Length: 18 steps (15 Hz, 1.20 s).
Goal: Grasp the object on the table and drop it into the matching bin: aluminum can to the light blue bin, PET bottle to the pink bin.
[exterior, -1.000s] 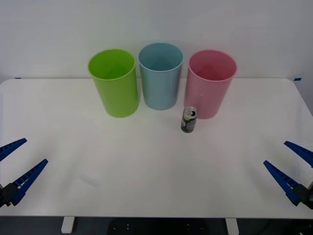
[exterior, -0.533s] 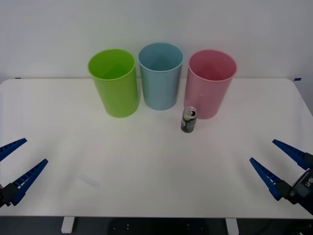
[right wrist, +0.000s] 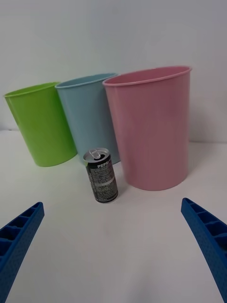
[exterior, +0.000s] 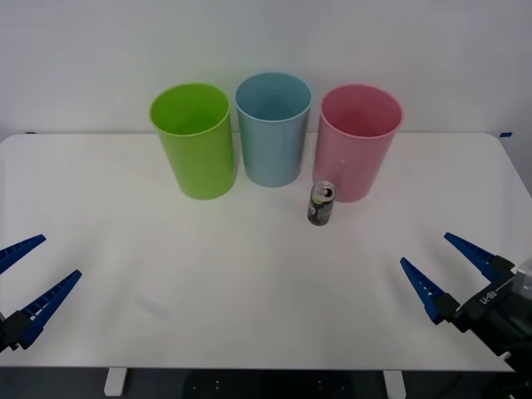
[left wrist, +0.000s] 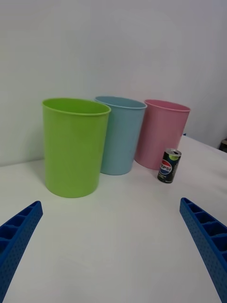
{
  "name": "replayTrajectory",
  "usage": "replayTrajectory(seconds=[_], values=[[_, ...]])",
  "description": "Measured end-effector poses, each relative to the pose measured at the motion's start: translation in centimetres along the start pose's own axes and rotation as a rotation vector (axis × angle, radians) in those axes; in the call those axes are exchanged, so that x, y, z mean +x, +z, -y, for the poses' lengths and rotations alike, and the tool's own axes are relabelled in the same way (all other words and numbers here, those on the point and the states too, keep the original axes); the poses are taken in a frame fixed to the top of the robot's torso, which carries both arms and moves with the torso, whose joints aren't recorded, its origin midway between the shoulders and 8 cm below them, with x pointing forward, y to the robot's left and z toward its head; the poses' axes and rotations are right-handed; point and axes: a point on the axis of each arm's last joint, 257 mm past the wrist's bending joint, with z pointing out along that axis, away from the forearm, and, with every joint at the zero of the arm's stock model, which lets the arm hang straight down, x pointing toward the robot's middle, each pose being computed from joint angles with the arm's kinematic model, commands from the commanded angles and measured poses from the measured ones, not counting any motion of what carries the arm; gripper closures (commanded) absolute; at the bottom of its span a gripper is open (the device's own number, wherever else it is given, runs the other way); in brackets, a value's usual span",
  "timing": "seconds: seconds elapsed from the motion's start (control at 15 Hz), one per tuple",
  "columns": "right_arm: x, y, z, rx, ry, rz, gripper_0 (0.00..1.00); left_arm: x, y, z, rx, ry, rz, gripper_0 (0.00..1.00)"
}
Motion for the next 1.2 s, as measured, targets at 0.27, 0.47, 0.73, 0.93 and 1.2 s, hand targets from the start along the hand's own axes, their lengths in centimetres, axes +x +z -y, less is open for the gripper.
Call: replayTrajectory(seconds=[0.27, 0.47, 0.73, 0.93, 1.2], values=[[1.0, 1.6, -0.4, 0.053, -0.012, -0.021, 0.0, 0.0, 0.0, 0.0, 0.0, 0.0, 0.0, 0.0], [1.7, 3.0, -1.2, 0.092, -0.016, -0.038, 0.0, 0.0, 0.0, 0.0, 0.0, 0.0, 0.0, 0.0], [2.6, 4.6, -2.3, 0.132, -0.009, -0.056, 0.0, 0.0, 0.0, 0.0, 0.0, 0.0, 0.0, 0.0], [2.8, 6.0, -2.9, 0.15, 0.007, -0.057, 0.0, 0.0, 0.0, 0.0, 0.0, 0.0, 0.0, 0.0], [3.4, 7.6, -3.6, 0.193, 0.036, -0.063, 0.0, 0.0, 0.0, 0.0, 0.0, 0.0, 0.0, 0.0]])
